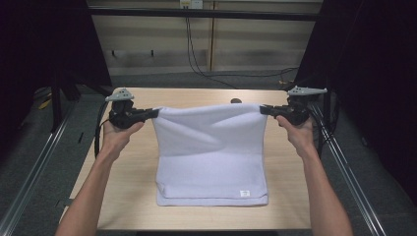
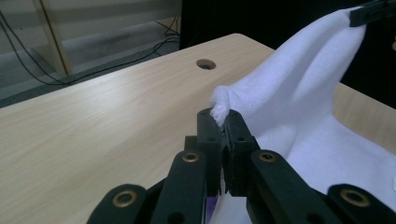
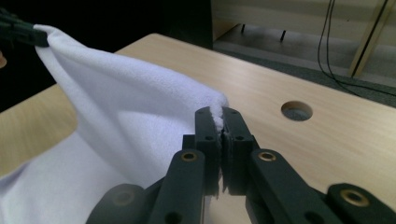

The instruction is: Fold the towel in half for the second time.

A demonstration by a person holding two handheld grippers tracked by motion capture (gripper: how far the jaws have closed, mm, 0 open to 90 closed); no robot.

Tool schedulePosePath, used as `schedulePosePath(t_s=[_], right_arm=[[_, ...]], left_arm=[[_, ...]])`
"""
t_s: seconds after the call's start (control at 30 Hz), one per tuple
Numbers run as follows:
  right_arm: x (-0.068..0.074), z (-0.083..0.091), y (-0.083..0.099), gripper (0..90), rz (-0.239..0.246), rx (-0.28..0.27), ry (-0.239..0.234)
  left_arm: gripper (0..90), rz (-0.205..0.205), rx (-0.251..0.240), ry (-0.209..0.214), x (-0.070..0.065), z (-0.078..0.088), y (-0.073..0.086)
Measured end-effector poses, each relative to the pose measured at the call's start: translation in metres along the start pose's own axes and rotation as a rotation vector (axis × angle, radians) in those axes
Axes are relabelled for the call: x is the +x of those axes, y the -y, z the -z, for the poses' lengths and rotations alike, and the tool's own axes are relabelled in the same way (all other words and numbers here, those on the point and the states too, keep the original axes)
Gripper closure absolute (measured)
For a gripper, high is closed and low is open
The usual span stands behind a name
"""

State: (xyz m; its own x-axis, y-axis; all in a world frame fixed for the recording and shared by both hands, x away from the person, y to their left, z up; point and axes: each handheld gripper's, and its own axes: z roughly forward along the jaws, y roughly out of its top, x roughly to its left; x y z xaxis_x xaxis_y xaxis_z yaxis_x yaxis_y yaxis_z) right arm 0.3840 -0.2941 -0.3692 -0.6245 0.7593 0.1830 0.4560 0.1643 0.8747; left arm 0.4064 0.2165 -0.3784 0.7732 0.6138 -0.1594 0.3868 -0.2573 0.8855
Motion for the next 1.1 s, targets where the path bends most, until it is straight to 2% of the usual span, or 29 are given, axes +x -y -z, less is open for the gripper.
schedulePosePath(t_s=[0.13, 0.17, 0.27, 0.33, 0.4, 0.5, 0.53, 0.57, 0.63, 0.7, 0.77, 0.8, 0.83, 0.9, 0.93, 1.03, 1.1], right_arm=[[0.008, 0.014, 0.016, 86.8, 0.004, -0.017, -0.029], [0.011, 0.019, 0.019, 86.7, 0.008, -0.019, -0.040], [0.022, 0.034, 0.025, 86.7, 0.029, -0.031, -0.046], [0.029, 0.044, 0.029, 86.6, 0.037, -0.050, -0.055], [0.033, 0.051, 0.036, 86.6, 0.043, -0.050, -0.069], [0.040, 0.050, 0.059, 86.6, 0.000, -0.030, -0.105], [0.042, 0.048, 0.069, 86.5, -0.019, -0.009, -0.125], [0.046, 0.047, 0.078, 86.5, -0.018, 0.019, -0.123], [0.051, 0.048, 0.094, 86.4, -0.031, 0.050, -0.132], [0.057, 0.054, 0.106, 86.1, -0.031, 0.059, -0.146], [0.064, 0.058, 0.115, 85.2, -0.023, 0.102, -0.152], [0.066, 0.060, 0.120, 84.8, -0.019, 0.122, -0.154], [0.068, 0.062, 0.125, 84.3, -0.024, 0.143, -0.156], [0.070, 0.064, 0.137, 82.6, -0.034, 0.174, -0.159], [0.073, 0.065, 0.142, 81.7, -0.034, 0.194, -0.160], [0.078, 0.069, 0.160, 77.9, -0.042, 0.239, -0.178], [0.083, 0.073, 0.172, 74.3, -0.043, 0.273, -0.183]], left_arm=[[87.5, 0.034, 0.009, 0.049, -0.009, 0.010, 0.016], [87.5, 0.024, 0.016, 0.037, -0.012, 0.013, 0.016], [87.5, 0.025, -0.013, 0.084, -0.024, 0.028, 0.015], [87.5, -0.006, 0.007, 0.087, -0.035, 0.034, 0.019], [87.4, -0.007, 0.029, 0.091, -0.040, 0.035, 0.026], [87.4, -0.006, 0.070, 0.091, -0.044, 0.032, 0.042], [87.4, 0.002, 0.090, 0.095, -0.045, 0.029, 0.048], [87.4, 0.009, 0.097, 0.094, -0.046, 0.028, 0.054], [87.4, 0.015, 0.109, 0.118, -0.051, 0.027, 0.066], [87.3, 0.009, 0.113, 0.130, -0.060, 0.032, 0.076], [87.0, 0.026, 0.112, 0.148, -0.067, 0.035, 0.085], [86.9, 0.018, 0.135, 0.157, -0.071, 0.036, 0.090], [86.7, 0.000, 0.165, 0.140, -0.076, 0.035, 0.096], [86.5, 0.009, 0.193, 0.154, -0.081, 0.034, 0.105], [86.2, -0.002, 0.208, 0.153, -0.083, 0.033, 0.110], [85.5, 0.019, 0.235, 0.182, -0.089, 0.035, 0.126], [83.6, 0.006, 0.280, 0.195, -0.095, 0.038, 0.136]])
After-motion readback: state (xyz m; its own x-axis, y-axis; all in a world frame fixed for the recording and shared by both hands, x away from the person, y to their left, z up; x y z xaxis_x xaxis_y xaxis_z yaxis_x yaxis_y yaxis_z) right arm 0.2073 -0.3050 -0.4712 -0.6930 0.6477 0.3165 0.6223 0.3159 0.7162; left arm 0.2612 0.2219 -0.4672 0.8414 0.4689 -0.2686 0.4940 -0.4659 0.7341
